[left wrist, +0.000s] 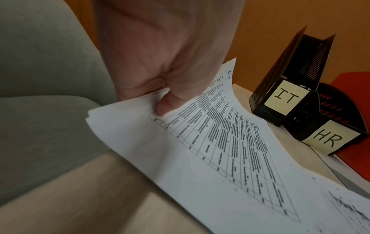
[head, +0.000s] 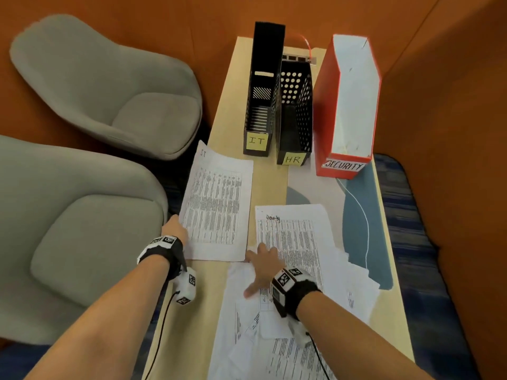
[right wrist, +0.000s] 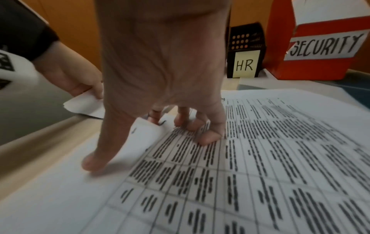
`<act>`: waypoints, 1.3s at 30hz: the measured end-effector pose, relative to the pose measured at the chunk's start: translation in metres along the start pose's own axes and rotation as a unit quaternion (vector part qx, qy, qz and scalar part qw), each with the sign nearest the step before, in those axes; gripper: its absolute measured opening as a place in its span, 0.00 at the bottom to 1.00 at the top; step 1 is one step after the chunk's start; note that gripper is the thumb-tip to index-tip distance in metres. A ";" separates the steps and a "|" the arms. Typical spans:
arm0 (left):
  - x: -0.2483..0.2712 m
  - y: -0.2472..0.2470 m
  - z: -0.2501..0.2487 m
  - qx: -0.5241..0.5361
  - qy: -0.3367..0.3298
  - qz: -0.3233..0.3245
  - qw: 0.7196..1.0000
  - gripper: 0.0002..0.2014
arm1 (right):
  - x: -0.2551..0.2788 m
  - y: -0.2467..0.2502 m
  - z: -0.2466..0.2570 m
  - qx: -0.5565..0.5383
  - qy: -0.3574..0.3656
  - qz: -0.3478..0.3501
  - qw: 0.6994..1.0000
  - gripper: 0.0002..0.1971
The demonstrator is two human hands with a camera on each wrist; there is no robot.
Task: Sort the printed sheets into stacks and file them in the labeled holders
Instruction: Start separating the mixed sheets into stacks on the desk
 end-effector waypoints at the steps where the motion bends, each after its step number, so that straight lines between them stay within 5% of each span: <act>1: 0.001 0.000 -0.001 0.000 -0.001 -0.009 1.000 0.13 | 0.002 -0.006 0.002 0.003 0.003 -0.004 1.000 0.48; 9: 0.005 -0.014 -0.027 0.033 -0.041 -0.045 0.998 0.17 | 0.032 -0.054 0.007 0.007 0.005 -0.009 1.000 0.48; 12: 0.028 -0.011 -0.024 0.032 -0.022 -0.129 0.991 0.29 | 0.043 -0.062 0.006 -0.007 0.008 -0.027 1.000 0.47; 15: 0.066 -0.016 -0.030 0.044 -0.072 -0.179 0.980 0.35 | 0.051 -0.067 0.008 -0.009 0.021 -0.036 0.999 0.46; 18: 0.101 -0.044 -0.041 0.064 -0.152 -0.101 0.981 0.26 | 0.058 -0.067 0.005 -0.121 0.052 -0.042 0.990 0.41; 21: 0.151 -0.083 -0.064 0.089 -0.225 0.044 0.969 0.15 | 0.079 -0.059 -0.018 -0.385 0.081 -0.082 0.916 0.31; 23: 0.190 -0.101 -0.074 0.117 -0.237 0.120 0.957 0.12 | 0.103 -0.053 -0.072 -0.409 -0.029 -0.230 0.882 0.24; 25: 0.219 -0.130 -0.066 0.074 -0.185 0.202 0.959 0.11 | 0.136 -0.066 -0.134 -0.321 -0.214 -0.339 0.858 0.25; 27: 0.237 -0.162 -0.032 -0.024 -0.068 0.266 0.961 0.21 | 0.156 -0.101 -0.175 -0.302 -0.343 -0.279 0.845 0.37; 30: 0.248 -0.177 0.008 -0.031 0.042 0.264 0.963 0.32 | 0.150 -0.127 -0.178 -0.399 -0.253 -0.197 0.859 0.38; 33: 0.254 -0.176 0.004 0.027 -0.017 0.209 0.977 0.26 | 0.154 -0.124 -0.166 -0.413 -0.154 -0.213 0.872 0.28; 36: 0.263 -0.175 0.002 0.065 -0.070 0.198 0.976 0.21 | 0.181 -0.131 -0.195 -0.443 -0.220 -0.295 0.817 0.16; 39: 0.267 -0.179 0.012 0.056 -0.072 0.228 0.969 0.18 | 0.214 -0.177 -0.235 -0.547 -0.285 -0.268 0.740 0.17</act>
Point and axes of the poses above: each hand's wrist, its own x-axis away from the middle knuckle, its own y-axis out of the back of the hand, z = x × y, the point moved 9 cm from there along -x, towards the middle knuckle, and after that the axes turned 12 degrees about x, right-handed, at the moved point
